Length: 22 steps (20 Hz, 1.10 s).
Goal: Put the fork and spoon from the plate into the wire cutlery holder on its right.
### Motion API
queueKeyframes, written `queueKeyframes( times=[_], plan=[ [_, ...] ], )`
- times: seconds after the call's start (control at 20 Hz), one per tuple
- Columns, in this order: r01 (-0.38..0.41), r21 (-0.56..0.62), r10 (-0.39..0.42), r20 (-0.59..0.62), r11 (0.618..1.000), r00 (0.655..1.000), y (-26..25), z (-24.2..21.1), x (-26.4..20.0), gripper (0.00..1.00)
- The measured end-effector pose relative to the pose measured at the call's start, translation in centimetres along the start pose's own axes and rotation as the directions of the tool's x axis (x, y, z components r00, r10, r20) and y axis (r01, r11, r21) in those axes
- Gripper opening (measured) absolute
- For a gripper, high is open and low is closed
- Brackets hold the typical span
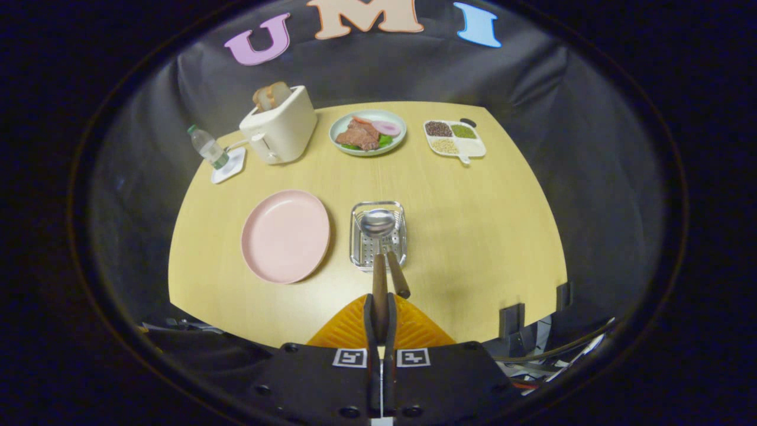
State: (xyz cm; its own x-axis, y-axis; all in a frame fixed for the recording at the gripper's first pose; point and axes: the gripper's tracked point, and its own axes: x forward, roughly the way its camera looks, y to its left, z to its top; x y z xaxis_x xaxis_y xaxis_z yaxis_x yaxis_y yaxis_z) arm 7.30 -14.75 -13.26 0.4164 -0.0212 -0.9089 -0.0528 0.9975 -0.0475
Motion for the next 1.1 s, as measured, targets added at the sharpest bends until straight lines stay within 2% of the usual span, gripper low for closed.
queueKeyframes(
  times=[0.15, 0.3, 0.6, 0.85, 1.1],
  plan=[
    [0.022, -0.035, -0.024, -0.049, 0.999, 0.999, 0.0, 0.0, 0.6, 0.05],
    [0.016, -0.045, -0.018, -0.030, 0.999, 0.999, 0.4, 0.6, 0.7, 0.09],
    [-0.042, 0.029, 0.040, 0.060, 0.999, 0.997, 1.5, 2.0, -0.7, 0.58],
    [-0.031, 0.032, 0.028, 0.092, 0.999, 0.995, 1.1, 1.3, -1.6, 0.99],
    [-0.013, 0.059, 0.005, 0.137, 0.998, 0.991, 0.5, 1.0, -2.4, 0.99]
  ],
)
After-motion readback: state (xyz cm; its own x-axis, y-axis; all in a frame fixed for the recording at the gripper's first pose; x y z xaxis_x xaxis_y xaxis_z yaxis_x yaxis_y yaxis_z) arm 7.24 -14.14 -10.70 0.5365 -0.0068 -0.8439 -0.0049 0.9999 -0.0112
